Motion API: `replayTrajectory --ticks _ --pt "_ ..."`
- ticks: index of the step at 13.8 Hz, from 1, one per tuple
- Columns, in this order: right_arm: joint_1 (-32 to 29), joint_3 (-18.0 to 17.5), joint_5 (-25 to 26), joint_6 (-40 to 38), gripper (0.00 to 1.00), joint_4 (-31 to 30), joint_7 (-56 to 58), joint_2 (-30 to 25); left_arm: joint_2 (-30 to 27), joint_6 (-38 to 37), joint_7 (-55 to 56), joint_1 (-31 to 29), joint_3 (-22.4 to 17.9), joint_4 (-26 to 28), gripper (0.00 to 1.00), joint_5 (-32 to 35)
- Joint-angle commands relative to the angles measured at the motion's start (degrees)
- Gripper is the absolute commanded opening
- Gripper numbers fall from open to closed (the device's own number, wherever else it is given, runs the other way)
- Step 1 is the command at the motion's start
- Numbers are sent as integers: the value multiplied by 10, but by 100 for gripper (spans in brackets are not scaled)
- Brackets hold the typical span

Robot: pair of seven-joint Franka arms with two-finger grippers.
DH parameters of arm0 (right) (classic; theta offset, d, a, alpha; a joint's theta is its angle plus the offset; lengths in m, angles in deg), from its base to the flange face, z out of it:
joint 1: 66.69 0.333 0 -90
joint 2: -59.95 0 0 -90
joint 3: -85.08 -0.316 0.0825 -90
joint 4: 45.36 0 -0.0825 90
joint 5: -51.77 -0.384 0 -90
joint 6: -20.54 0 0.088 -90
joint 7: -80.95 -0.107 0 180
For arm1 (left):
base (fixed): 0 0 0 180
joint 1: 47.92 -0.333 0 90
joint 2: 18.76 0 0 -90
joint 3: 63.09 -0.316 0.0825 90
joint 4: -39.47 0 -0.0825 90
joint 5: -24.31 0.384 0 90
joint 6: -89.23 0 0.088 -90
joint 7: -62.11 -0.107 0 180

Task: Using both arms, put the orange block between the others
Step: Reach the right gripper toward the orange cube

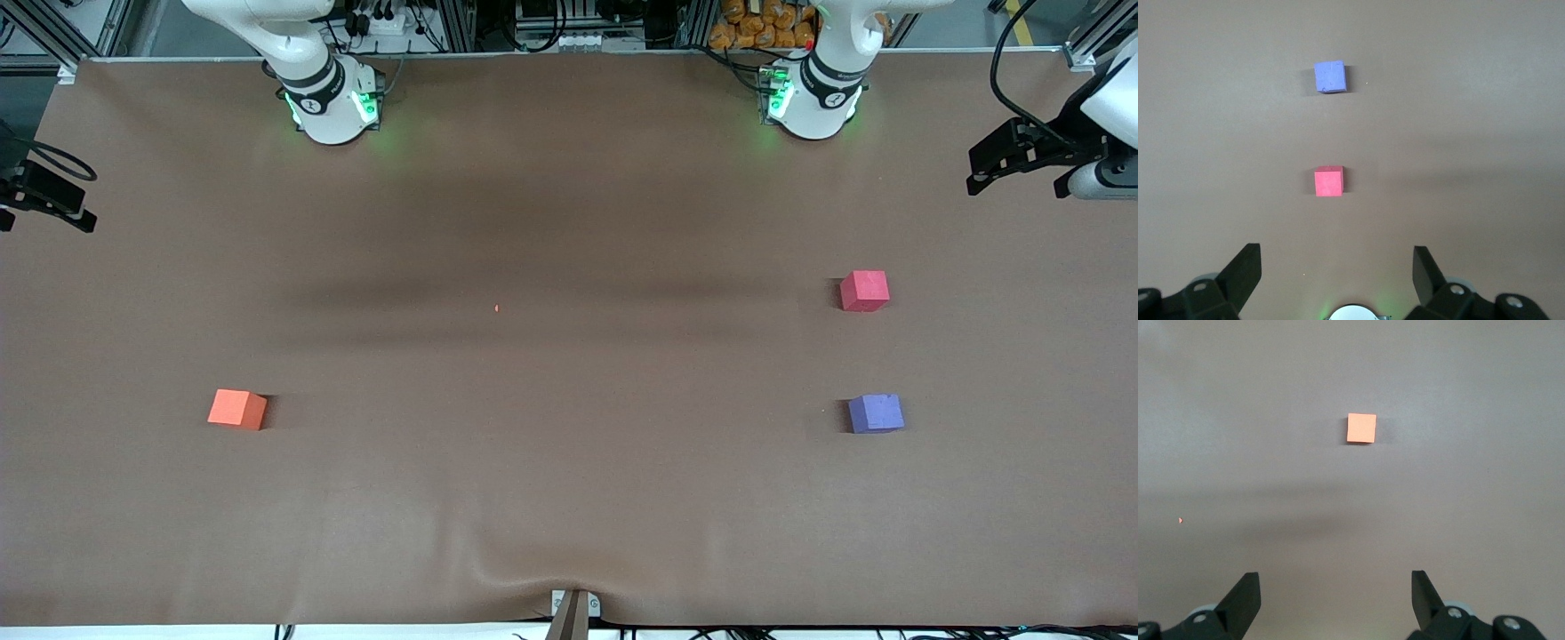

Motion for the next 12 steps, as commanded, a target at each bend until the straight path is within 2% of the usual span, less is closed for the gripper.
replayTrajectory --ticks 1,5,12 --pt "3 2 1 -9 100 12 6 5 8 -13 -9 -2 1 -19 100 10" --pt "11 2 2 -9 100 12 7 6 10 -20 -9 -2 1 -19 100 14" --pt "15 3 5 4 100 19 6 75 14 -24 -7 -2 1 -14 100 14"
